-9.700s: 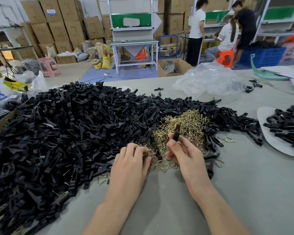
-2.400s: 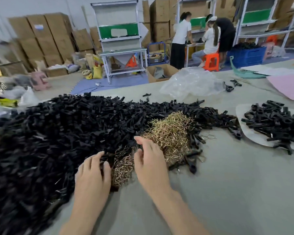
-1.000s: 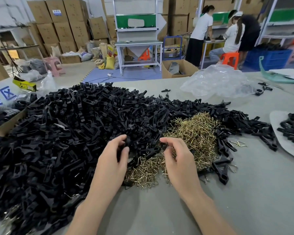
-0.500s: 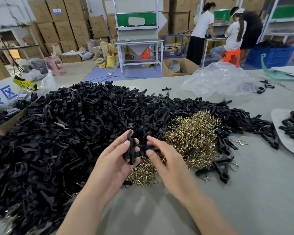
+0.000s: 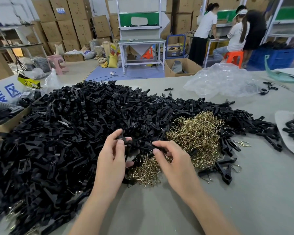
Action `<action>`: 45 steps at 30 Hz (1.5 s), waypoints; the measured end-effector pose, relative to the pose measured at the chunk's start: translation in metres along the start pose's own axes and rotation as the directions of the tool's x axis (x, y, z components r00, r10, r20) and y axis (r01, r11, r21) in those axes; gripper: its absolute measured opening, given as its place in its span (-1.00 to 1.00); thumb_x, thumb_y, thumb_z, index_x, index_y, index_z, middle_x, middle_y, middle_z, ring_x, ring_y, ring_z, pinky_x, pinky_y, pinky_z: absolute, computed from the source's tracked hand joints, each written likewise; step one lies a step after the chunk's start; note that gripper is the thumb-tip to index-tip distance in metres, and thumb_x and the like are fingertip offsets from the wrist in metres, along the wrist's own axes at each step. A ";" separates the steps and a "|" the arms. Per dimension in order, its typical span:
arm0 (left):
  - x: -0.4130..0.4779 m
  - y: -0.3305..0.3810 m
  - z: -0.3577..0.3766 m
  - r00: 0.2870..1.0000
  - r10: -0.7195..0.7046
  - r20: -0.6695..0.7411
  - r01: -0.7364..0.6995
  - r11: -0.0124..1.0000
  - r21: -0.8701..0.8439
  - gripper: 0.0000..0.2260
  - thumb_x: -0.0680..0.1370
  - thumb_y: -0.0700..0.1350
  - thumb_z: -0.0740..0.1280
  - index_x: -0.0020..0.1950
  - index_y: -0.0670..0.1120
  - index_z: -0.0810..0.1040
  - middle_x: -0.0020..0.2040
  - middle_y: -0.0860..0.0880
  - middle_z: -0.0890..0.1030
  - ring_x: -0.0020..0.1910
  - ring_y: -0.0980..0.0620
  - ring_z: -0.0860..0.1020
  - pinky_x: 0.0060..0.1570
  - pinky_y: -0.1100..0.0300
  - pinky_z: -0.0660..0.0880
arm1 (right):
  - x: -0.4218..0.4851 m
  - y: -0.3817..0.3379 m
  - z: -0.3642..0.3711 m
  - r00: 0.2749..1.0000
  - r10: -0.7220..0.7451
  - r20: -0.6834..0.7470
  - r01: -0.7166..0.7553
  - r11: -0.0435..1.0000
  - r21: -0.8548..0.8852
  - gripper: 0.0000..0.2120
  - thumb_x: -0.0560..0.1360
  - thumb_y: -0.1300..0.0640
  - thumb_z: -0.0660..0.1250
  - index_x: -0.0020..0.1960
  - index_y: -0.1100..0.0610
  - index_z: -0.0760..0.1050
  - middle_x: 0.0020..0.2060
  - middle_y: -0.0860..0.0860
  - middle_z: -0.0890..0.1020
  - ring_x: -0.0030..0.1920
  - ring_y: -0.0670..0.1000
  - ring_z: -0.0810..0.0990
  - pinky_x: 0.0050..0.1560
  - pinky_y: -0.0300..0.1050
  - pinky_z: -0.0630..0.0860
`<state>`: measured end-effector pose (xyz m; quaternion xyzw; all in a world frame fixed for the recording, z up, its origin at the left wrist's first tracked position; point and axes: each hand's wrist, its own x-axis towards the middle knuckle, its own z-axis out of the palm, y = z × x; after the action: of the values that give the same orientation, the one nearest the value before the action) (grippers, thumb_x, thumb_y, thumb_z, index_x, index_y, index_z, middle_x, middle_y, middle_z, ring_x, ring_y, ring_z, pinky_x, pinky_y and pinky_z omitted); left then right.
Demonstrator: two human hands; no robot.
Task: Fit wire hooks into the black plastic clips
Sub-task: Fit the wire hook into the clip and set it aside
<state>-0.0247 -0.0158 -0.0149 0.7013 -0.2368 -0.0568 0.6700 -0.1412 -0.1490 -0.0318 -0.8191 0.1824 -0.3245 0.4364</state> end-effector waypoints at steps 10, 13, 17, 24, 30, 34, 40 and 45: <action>-0.010 0.005 0.011 0.999 0.050 0.000 -0.049 0.995 0.089 -0.71 0.69 -0.10 0.19 0.40 0.10 0.44 0.00 0.17 0.68 -0.14 0.19 0.62 -0.18 0.19 0.57 | 0.007 -0.008 -0.011 0.987 0.158 -0.030 -0.116 0.827 0.550 -0.82 0.56 -0.02 0.32 0.06 -0.11 0.68 -0.16 0.04 0.73 -0.13 -0.05 0.69 -0.05 -0.25 0.59; -0.009 0.006 0.016 0.991 -0.097 0.092 0.111 0.981 -0.160 -0.72 0.66 -0.20 0.25 0.34 0.02 0.52 0.04 0.05 0.72 -0.05 0.12 0.67 -0.07 0.30 0.58 | 0.011 -0.007 -0.014 0.976 0.218 0.008 -0.172 0.745 0.644 -0.79 0.47 -0.02 0.38 0.03 0.01 0.71 -0.22 0.05 0.72 -0.19 -0.06 0.66 -0.11 -0.27 0.59; -0.010 0.010 0.018 0.984 -0.132 0.122 0.165 0.935 -0.314 -0.76 0.66 -0.25 0.21 0.23 -0.05 0.61 0.04 -0.06 0.72 -0.02 0.03 0.68 -0.09 0.28 0.58 | 0.011 -0.007 -0.015 0.977 0.195 0.081 -0.203 0.758 0.619 -0.72 0.45 0.07 0.42 0.16 0.03 0.64 -0.13 0.03 0.75 -0.11 -0.10 0.70 -0.04 -0.31 0.58; -0.017 0.019 0.015 0.989 0.132 0.061 -0.128 0.990 -0.056 -0.70 0.67 -0.15 0.21 0.30 0.21 0.51 0.10 0.21 0.68 -0.06 0.22 0.59 -0.02 0.41 0.52 | 0.003 -0.011 -0.013 0.977 0.120 0.177 -0.191 0.861 0.472 -0.79 0.55 0.06 0.40 0.16 0.08 0.53 -0.07 -0.01 0.75 -0.04 -0.04 0.72 0.03 -0.24 0.59; -0.025 0.022 0.022 0.982 0.072 0.175 -0.064 0.997 -0.053 -0.70 0.64 -0.20 0.28 0.20 0.20 0.57 0.05 0.18 0.71 0.05 0.18 0.66 0.05 0.38 0.54 | 0.004 -0.013 -0.010 0.978 0.149 0.143 -0.202 0.834 0.514 -0.87 0.50 0.17 0.47 0.03 0.01 0.68 -0.09 0.00 0.74 -0.08 -0.04 0.70 -0.07 -0.22 0.61; -0.027 0.022 0.024 0.979 0.044 0.200 -0.024 0.995 -0.099 -0.78 0.63 -0.20 0.29 0.21 0.01 0.63 -0.12 0.03 0.74 -0.12 0.08 0.70 -0.10 0.35 0.56 | 0.004 -0.015 -0.012 0.970 0.187 0.156 -0.243 0.728 0.641 -0.79 0.44 0.06 0.45 0.06 0.06 0.70 -0.05 0.10 0.74 0.01 0.19 0.72 -0.02 -0.15 0.65; -0.031 0.025 0.026 0.992 0.033 0.125 -0.018 0.993 -0.117 -0.81 0.63 -0.15 0.31 0.13 0.07 0.66 -0.10 0.08 0.73 -0.15 0.11 0.68 -0.14 0.37 0.55 | 0.007 -0.015 -0.010 0.953 0.220 0.208 -0.302 0.658 0.689 -0.75 0.42 0.06 0.45 0.08 0.03 0.71 -0.08 0.09 0.70 -0.07 0.05 0.69 0.02 -0.10 0.65; -0.031 0.023 0.026 0.997 0.054 0.063 -0.049 0.995 -0.090 -0.89 0.57 -0.04 0.36 0.03 0.08 0.67 -0.13 0.04 0.71 -0.15 0.03 0.65 -0.14 0.29 0.57 | 0.007 -0.015 -0.011 0.956 0.192 0.221 -0.292 0.681 0.672 -0.75 0.41 0.02 0.46 0.09 -0.02 0.72 -0.15 -0.02 0.67 -0.13 -0.08 0.63 -0.01 -0.20 0.61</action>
<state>-0.0683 -0.0271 -0.0025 0.6625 -0.2738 -0.0726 0.6934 -0.1434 -0.1510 -0.0123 -0.5816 0.1241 -0.2537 0.7629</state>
